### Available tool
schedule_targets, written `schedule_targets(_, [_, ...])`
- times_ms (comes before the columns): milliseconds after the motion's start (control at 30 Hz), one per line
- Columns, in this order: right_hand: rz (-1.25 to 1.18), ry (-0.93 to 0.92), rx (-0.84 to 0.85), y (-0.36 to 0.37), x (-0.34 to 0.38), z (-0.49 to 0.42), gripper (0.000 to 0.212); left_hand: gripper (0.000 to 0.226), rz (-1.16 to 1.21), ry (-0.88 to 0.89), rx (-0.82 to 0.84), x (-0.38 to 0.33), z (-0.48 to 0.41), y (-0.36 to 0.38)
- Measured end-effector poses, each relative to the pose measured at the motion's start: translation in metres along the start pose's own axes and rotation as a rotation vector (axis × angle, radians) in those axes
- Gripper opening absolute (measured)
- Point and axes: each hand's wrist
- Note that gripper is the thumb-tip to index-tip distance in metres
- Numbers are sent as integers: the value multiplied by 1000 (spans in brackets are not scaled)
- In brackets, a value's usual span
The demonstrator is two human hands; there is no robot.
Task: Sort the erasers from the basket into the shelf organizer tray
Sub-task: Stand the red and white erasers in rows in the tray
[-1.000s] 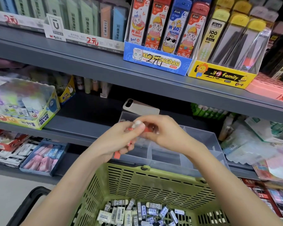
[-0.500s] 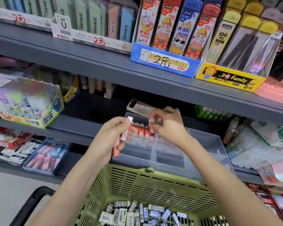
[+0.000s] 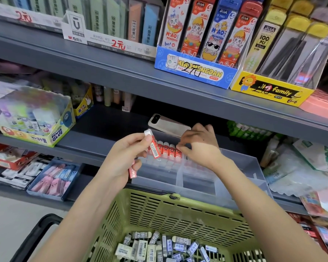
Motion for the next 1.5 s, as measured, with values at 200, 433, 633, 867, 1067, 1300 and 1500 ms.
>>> schedule_targets(200, [-234,11,-333,-17,34,11,24,37,34,-7,32,0,-1,-1])
schedule_targets(433, [-1065,173,-164,-37,81,9,14,21,71,6,35,0,-2,-3])
schedule_targets(633, [-802,527,-78,-25,65,-21,21,38,461,1,-48,2,-7,-20])
schedule_targets(867, [-690,499,118,-11,79,-47,45,27,564,69,-136,15,-17,-27])
schedule_targets(1067, [-977,543,102,-6,73,-39,29,22,539,159,-118,20,-19,-25])
schedule_targets(1300, [-1107,242,-167,-14,88,-15,8,22,482,212,-63,21,-19,-23])
schedule_targets(1500, [-982,114,-98,-21,89,-1,6,37,299,293,52,19,-11,-9])
Point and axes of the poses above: each hand's wrist, its own z-axis away from the middle knuckle, its own y-axis out of the palm, x = y × z, and after that the axes turned 8 degrees about -y, right-handed
